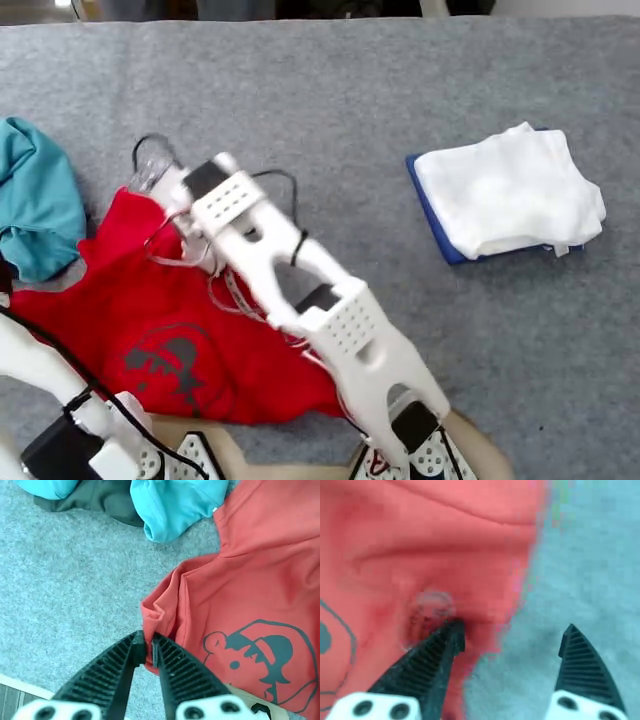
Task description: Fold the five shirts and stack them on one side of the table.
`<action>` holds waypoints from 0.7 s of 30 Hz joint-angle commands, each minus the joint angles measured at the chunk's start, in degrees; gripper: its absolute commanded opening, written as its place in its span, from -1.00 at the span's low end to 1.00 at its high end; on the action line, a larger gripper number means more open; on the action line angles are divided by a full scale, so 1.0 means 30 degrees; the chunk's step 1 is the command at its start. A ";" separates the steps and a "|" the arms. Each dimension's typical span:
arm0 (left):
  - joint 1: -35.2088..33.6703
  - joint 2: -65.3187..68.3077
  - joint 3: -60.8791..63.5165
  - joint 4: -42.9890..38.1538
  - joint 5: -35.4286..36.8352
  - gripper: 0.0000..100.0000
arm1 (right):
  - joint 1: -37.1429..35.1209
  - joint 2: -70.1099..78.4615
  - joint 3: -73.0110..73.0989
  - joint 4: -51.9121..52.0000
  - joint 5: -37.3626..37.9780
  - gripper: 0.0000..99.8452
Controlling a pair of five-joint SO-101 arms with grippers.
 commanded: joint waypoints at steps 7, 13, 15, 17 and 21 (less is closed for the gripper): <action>-0.0103 -0.0469 -0.0073 0.0000 0.0147 -0.94 | 0.0733 0.0044 -0.1187 0.0498 -0.0088 -0.95; -0.0015 -0.0469 -0.0190 0.0000 0.0264 -0.94 | 0.2286 -0.0073 -0.2711 0.3546 -0.0088 -0.97; 0.0659 -0.0469 -0.0103 -0.0029 0.1084 -0.94 | 0.3136 -0.0513 -0.2447 0.3516 -0.0205 -0.97; 0.1626 -0.0440 -0.0073 -0.0029 0.1758 -0.94 | 0.4103 -0.1245 -0.2154 0.3516 -0.0996 -0.97; 0.2857 -0.0469 -0.0190 -0.0029 0.2608 -0.94 | 0.6359 -0.3766 -0.0454 0.3516 -0.1495 -0.97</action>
